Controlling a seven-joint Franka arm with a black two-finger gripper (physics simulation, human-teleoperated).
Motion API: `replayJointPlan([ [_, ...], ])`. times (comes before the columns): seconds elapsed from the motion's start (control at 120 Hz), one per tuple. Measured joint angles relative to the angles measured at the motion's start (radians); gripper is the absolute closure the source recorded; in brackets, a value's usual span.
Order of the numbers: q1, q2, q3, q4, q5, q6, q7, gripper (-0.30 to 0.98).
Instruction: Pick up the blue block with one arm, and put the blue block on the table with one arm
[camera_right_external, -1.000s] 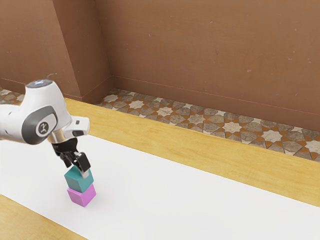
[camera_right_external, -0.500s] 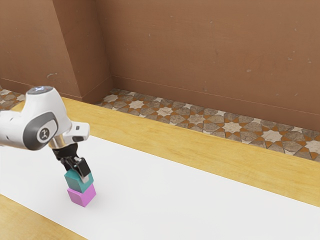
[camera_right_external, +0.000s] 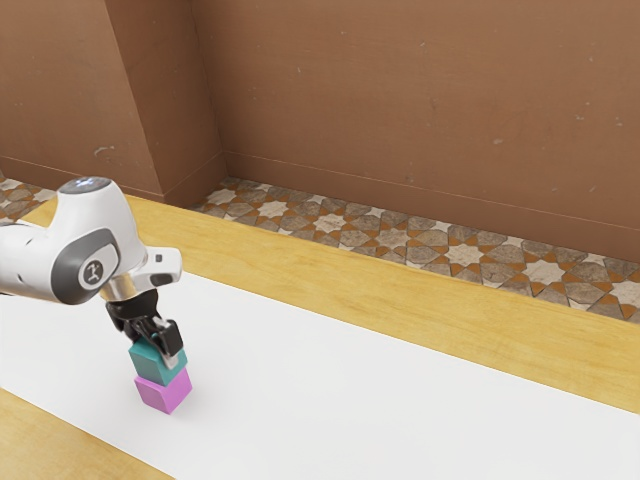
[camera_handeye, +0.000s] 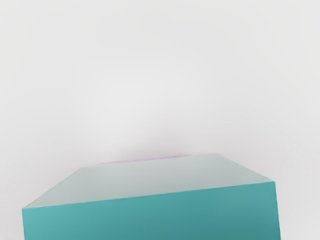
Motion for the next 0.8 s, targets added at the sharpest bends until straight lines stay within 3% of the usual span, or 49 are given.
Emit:
replayJointPlan([
  [0.35, 0.000, -0.008, -0.002, 0.006, 0.007, -0.001, -0.044, 0.29],
  [0.475, 0.001, 0.005, -0.049, 0.071, 0.016, -0.009, -0.058, 0.33],
  [0.55, 0.002, 0.096, -0.102, 0.180, 0.018, -0.013, -0.065, 0.34],
  [0.692, -0.003, 0.398, -0.194, 0.493, 0.013, -0.032, -0.076, 0.35],
  [0.8, -0.007, 0.524, -0.209, 0.571, -0.022, -0.032, -0.076, 0.36],
])
